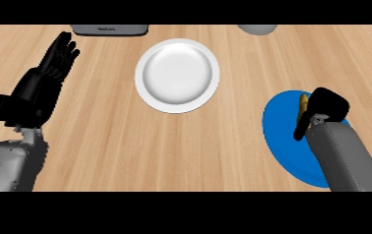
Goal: Pick the pear from the plate and place it in the plate
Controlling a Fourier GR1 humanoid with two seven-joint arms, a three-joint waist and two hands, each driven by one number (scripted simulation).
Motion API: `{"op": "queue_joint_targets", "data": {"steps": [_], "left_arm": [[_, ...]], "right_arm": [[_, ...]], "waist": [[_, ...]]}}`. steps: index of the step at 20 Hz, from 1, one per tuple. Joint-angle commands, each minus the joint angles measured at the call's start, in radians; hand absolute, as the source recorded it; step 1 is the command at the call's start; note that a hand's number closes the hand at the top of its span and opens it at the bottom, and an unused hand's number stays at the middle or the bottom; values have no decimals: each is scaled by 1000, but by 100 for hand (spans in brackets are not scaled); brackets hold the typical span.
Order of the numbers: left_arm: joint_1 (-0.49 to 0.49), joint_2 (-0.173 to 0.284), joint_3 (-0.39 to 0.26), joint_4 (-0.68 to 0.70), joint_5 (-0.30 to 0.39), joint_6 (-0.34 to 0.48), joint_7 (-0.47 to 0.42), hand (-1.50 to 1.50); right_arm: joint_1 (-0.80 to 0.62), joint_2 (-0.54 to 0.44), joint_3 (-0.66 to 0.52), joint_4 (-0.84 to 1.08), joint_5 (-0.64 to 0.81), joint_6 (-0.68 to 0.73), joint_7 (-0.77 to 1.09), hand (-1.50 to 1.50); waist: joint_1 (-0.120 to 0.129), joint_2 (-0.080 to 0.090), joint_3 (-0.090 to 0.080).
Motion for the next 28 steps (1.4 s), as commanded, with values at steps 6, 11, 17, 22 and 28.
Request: {"op": "queue_joint_targets", "data": {"steps": [6,11,17,22,28], "left_arm": [[-8,-20,3,0,-14,3,16,0],[37,-13,31,9,-23,-22,-32,0],[29,-21,25,-45,-28,-12,28,0],[18,-12,33,-23,-28,-27,13,0],[21,-26,33,-3,-28,-45,-8,0]], "right_arm": [[276,-97,40,-235,-71,-138,-395,150],[346,-136,38,-368,-14,-219,-425,150],[313,-72,64,-606,-90,-158,-434,150],[261,-31,66,-779,-210,-148,-507,150],[119,107,150,-848,-239,-81,-387,150]], "waist": [[-26,4,8],[-17,5,8],[-13,3,8],[-16,2,8],[-1,6,7]]}}
